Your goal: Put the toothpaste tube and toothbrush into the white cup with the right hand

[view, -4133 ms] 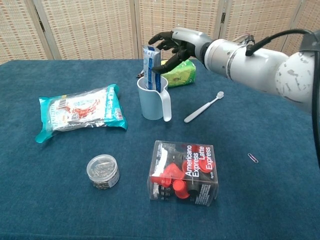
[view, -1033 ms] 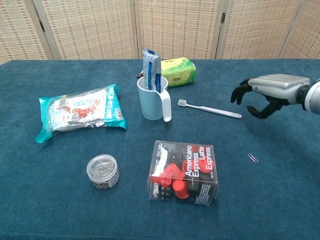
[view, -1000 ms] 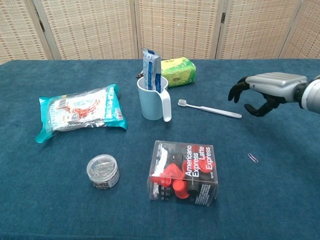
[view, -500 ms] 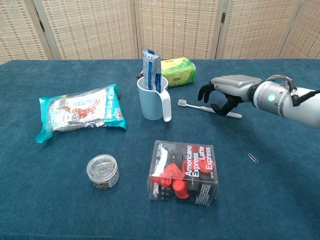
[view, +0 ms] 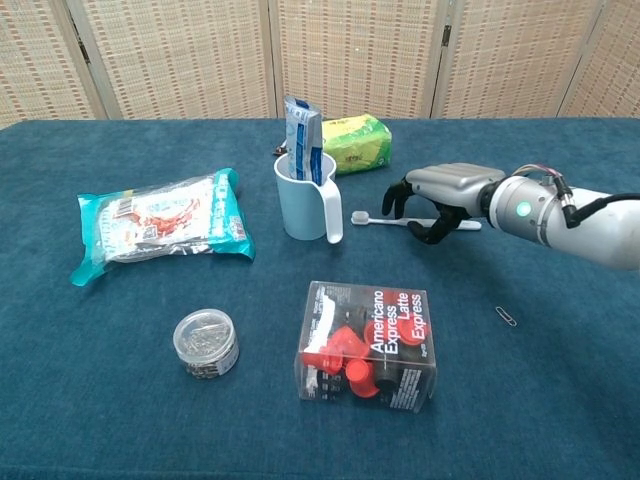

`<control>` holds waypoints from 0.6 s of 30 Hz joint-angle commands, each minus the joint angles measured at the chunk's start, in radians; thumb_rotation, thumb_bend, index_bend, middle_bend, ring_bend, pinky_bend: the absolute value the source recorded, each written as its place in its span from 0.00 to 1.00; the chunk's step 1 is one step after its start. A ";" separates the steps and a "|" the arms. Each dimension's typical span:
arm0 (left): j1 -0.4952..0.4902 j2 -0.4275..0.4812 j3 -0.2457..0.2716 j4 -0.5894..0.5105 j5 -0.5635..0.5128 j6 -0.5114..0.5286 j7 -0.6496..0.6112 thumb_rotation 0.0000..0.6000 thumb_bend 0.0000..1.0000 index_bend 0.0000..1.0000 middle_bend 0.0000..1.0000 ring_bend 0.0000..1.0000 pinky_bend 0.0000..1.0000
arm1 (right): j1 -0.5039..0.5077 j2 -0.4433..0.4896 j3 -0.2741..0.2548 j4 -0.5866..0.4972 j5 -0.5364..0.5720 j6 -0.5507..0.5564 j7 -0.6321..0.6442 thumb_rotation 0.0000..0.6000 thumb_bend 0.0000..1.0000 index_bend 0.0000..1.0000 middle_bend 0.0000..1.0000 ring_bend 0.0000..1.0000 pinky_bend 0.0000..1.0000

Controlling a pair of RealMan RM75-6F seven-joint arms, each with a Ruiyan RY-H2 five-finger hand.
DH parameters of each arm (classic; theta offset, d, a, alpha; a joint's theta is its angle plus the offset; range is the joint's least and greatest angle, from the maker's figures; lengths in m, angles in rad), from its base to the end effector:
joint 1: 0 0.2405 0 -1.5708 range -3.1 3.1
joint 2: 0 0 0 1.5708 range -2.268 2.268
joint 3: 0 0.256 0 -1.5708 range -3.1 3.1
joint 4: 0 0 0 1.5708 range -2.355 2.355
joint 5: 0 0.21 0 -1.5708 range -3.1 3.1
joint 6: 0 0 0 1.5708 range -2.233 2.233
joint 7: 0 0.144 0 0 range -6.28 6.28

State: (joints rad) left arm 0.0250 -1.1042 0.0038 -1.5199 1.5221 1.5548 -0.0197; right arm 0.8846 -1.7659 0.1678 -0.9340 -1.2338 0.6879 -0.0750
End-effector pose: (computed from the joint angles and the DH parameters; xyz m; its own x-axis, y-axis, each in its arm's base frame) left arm -0.3435 0.1345 0.1741 0.4761 0.0307 0.8788 0.8760 0.0708 -0.4771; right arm -0.1688 -0.4037 -0.0692 0.5453 -0.3411 0.7657 -0.8190 -0.4114 0.4000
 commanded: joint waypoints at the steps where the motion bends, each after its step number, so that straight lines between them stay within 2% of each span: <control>1: 0.000 -0.001 0.000 -0.001 0.001 0.001 0.000 1.00 0.20 0.32 0.16 0.13 0.16 | -0.016 0.022 -0.021 -0.042 -0.027 0.016 0.014 1.00 0.55 0.28 0.30 0.04 0.04; 5: -0.001 -0.002 0.000 0.000 0.001 -0.001 0.002 1.00 0.20 0.32 0.16 0.13 0.16 | -0.039 0.058 -0.048 -0.098 -0.061 0.040 0.022 1.00 0.55 0.28 0.30 0.04 0.04; 8: -0.003 -0.003 0.000 -0.001 0.006 -0.001 0.003 1.00 0.20 0.32 0.16 0.13 0.16 | -0.049 0.071 -0.045 -0.112 -0.072 0.072 0.021 1.00 0.55 0.28 0.30 0.04 0.04; 10: -0.003 -0.003 0.000 -0.003 0.009 0.000 0.003 1.00 0.20 0.32 0.16 0.13 0.16 | -0.052 0.073 -0.032 -0.110 -0.071 0.096 0.017 1.00 0.50 0.29 0.30 0.04 0.04; 12: -0.004 -0.002 0.000 -0.005 0.008 0.000 0.005 1.00 0.20 0.32 0.16 0.13 0.16 | -0.051 0.066 -0.020 -0.094 -0.078 0.132 -0.006 1.00 0.39 0.34 0.30 0.05 0.04; 14: -0.005 -0.001 0.000 -0.007 0.009 -0.001 0.007 1.00 0.20 0.32 0.16 0.13 0.16 | -0.046 0.056 -0.021 -0.069 -0.093 0.155 -0.043 1.00 0.32 0.40 0.31 0.05 0.04; 18: -0.006 0.001 0.001 -0.013 0.014 0.000 0.012 1.00 0.20 0.32 0.16 0.13 0.16 | -0.029 0.025 -0.018 -0.025 -0.093 0.153 -0.107 1.00 0.28 0.45 0.31 0.06 0.04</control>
State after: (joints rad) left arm 0.0190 -1.1031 0.0046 -1.5328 1.5361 1.5543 -0.0078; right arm 0.8453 -1.7233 0.1459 -0.9826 -1.3231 0.8393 -0.1533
